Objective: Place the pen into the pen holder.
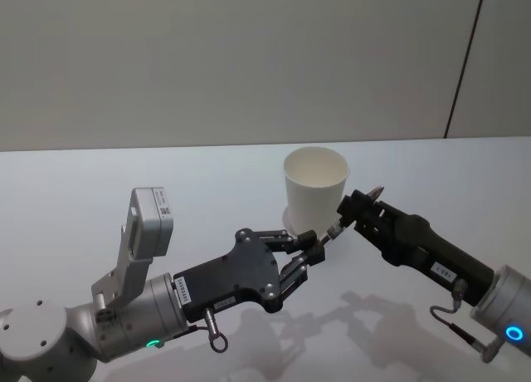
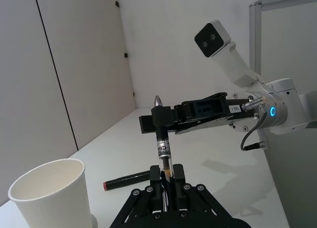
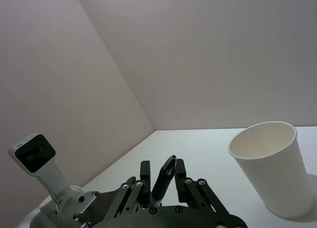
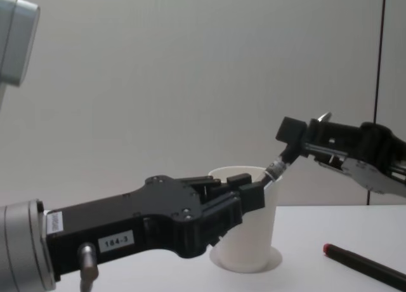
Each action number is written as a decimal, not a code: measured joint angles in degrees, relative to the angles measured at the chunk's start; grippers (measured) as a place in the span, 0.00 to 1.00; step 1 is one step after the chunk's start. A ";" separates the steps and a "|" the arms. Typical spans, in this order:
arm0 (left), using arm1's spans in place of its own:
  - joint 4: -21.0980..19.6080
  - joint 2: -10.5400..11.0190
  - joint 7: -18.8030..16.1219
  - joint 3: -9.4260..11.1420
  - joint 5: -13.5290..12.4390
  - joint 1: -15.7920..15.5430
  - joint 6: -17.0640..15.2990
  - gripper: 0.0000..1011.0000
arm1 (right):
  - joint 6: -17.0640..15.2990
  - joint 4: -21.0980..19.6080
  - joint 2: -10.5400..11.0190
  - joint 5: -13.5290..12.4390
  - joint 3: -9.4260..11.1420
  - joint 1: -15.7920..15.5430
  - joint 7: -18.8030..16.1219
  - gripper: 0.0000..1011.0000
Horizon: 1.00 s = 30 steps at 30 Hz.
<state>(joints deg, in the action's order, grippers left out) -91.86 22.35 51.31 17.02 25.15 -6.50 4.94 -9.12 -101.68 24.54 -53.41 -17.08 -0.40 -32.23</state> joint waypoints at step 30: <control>-0.01 0.00 0.00 0.00 0.00 0.00 0.03 0.53 | 0.00 0.03 0.00 -0.02 0.01 0.00 0.05 0.15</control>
<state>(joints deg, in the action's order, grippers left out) -91.87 22.35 51.31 17.02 25.15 -6.50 4.96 -9.12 -101.65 24.54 -53.43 -17.08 -0.40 -32.18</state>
